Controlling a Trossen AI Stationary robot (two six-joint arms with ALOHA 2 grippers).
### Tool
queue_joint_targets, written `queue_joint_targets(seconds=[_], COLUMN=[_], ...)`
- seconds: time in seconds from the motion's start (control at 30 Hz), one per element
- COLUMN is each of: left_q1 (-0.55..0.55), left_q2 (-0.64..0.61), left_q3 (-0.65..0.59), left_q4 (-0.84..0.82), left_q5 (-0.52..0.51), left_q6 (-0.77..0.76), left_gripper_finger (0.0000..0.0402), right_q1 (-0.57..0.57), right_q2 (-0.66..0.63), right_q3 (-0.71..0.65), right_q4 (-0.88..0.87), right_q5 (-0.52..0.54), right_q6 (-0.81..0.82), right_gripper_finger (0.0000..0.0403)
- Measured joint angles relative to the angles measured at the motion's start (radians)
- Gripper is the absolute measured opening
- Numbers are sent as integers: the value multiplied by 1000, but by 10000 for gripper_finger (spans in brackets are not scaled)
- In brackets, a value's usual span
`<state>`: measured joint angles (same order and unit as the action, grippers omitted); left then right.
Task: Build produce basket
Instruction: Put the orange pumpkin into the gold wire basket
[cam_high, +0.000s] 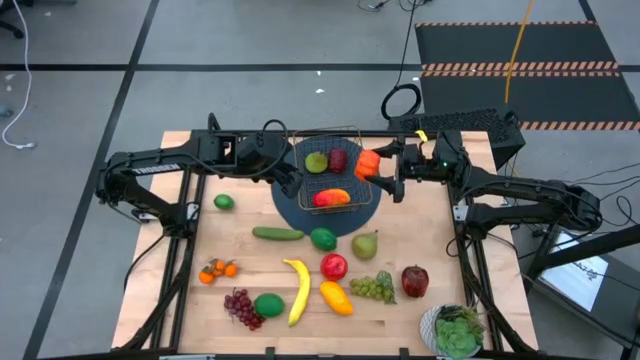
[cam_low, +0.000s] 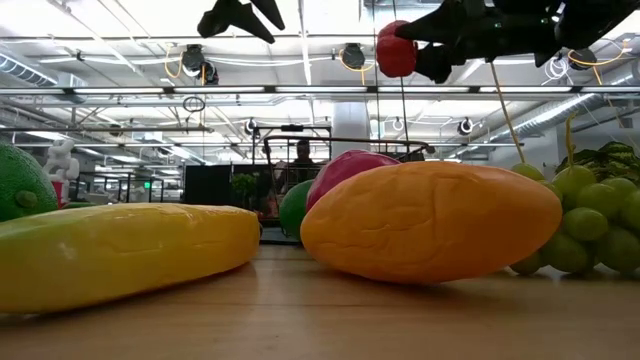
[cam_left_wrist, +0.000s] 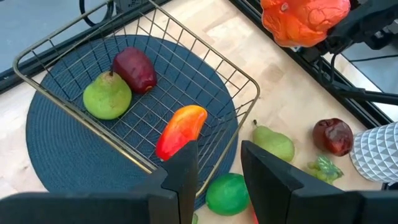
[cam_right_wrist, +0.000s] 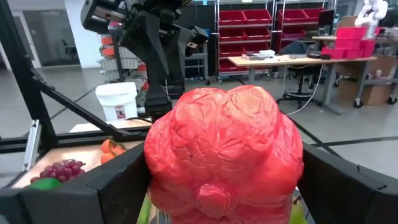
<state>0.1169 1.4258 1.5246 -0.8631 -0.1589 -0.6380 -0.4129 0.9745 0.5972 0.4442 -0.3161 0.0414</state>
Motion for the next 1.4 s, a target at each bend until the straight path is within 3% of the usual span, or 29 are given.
queue_joint_targets(seconds=[0.3, 1.17, 1.4], left_q1=[0, -3, -3], left_q2=[0, 0, 0], left_q3=[0, 0, 0], left_q4=[0, -4, -46], left_q5=[-8, -9, -7], left_q6=[7, -48, 10], left_gripper_finger=[122, 122, 122], right_q1=[0, 0, 0], right_q2=[0, 0, 0], right_q3=[0, 0, 0], right_q4=[0, 0, -39], right_q5=[3, 27, 29], right_q6=[44, 1208, 1338], right_gripper_finger=[345, 345, 345])
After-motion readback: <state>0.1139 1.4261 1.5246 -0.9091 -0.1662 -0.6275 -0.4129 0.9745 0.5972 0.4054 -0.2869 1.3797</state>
